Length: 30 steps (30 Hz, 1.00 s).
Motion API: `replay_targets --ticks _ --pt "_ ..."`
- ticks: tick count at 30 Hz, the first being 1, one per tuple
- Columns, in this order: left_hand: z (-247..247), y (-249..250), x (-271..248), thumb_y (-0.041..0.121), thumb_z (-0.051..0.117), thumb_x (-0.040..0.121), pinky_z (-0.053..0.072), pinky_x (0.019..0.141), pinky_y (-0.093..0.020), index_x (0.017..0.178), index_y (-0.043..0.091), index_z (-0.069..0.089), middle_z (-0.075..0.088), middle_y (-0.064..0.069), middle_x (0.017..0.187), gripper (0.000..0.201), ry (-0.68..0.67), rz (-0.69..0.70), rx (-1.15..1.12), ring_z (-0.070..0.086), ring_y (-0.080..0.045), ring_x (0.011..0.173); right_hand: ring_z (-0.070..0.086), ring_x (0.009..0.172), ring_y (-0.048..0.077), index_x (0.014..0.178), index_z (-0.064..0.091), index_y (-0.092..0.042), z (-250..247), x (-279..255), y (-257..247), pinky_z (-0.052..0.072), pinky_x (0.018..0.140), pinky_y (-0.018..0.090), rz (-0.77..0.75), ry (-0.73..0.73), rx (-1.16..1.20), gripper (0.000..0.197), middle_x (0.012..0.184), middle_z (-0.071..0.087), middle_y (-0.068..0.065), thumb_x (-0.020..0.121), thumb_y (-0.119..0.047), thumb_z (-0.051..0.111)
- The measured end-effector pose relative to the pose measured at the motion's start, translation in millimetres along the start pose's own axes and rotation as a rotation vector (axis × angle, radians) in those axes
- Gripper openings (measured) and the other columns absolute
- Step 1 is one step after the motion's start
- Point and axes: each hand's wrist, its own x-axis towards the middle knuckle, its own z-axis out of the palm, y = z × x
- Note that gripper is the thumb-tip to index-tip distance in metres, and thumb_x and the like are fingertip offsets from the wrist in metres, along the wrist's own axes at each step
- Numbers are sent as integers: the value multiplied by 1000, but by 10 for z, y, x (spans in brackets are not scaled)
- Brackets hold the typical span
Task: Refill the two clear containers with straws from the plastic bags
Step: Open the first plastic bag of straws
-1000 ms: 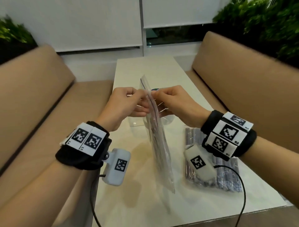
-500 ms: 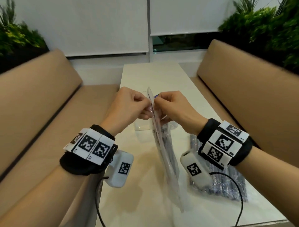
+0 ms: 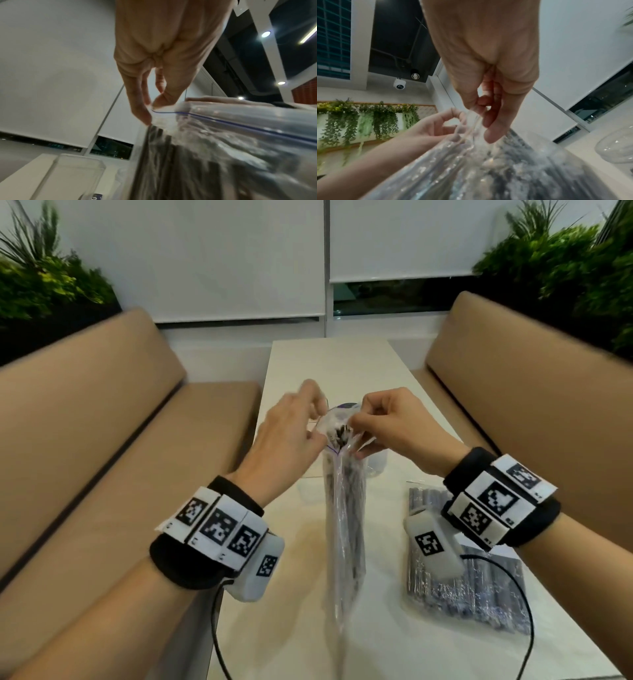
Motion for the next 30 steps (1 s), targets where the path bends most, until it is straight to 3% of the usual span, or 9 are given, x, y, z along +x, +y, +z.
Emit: replay_targets --ticks 5,9,12,15,18,23,25,27,30 --pt "112 60 -23 16 64 91 64 66 -36 84 19 67 68 -5 93 8 -176 -250 -261 74 -21 71 66 54 24 78 52 -5 60 4 -5 61 60 41 11 138 -9 13 72 62 17 84 -6 64" --pt "115 50 -16 -7 69 81 60 64 -24 79 14 69 64 -2 76 21 -111 -351 -538 66 -10 59 61 64 26 110 47 -4 117 -75 40 57 56 36 161 32 -9 39 83 60 18 80 -8 73" --pt "134 71 -41 -5 56 83 46 61 -11 77 24 71 54 9 76 33 -60 -215 -344 53 2 53 59 59 22 117 43 -6 133 -151 69 58 59 36 228 -48 -19 38 84 58 16 86 1 63" --pt "82 -25 -102 -3 48 91 33 81 3 98 14 75 40 2 102 32 7 -120 56 51 -7 90 53 55 18 103 51 -8 -7 -160 90 50 44 19 106 119 -245 23 81 53 7 83 3 56" --pt "74 -154 -124 5 47 97 32 95 -13 114 3 71 43 -12 121 30 66 -141 134 51 -25 114 50 63 25 94 58 -11 -81 -176 74 37 45 17 -12 207 -414 22 81 53 4 78 3 52" --pt "138 -73 -195 -7 57 86 32 84 -6 131 13 61 51 -8 124 50 -42 47 123 53 -17 102 47 63 18 110 54 -8 52 -196 115 38 41 10 -19 37 -490 32 79 47 2 81 5 55" --pt "18 -268 -244 -5 51 90 51 87 -25 130 41 55 50 -10 126 62 -45 65 110 56 -26 101 46 64 19 111 58 -5 -215 -239 128 35 44 9 -24 181 -560 36 74 51 2 78 8 55" --pt "-166 -441 -346 29 46 99 52 89 -45 133 48 49 49 -11 132 39 -38 2 240 55 -32 104 50 69 20 110 61 -8 -486 -342 151 39 52 17 -19 266 -603 34 78 60 9 78 4 58" --pt "-200 -515 -492 -14 56 80 52 88 -49 149 49 26 37 -11 143 98 -68 59 392 53 -36 106 55 73 17 106 66 -18 -481 -484 176 44 68 34 -81 268 -667 27 94 65 8 83 -6 57"
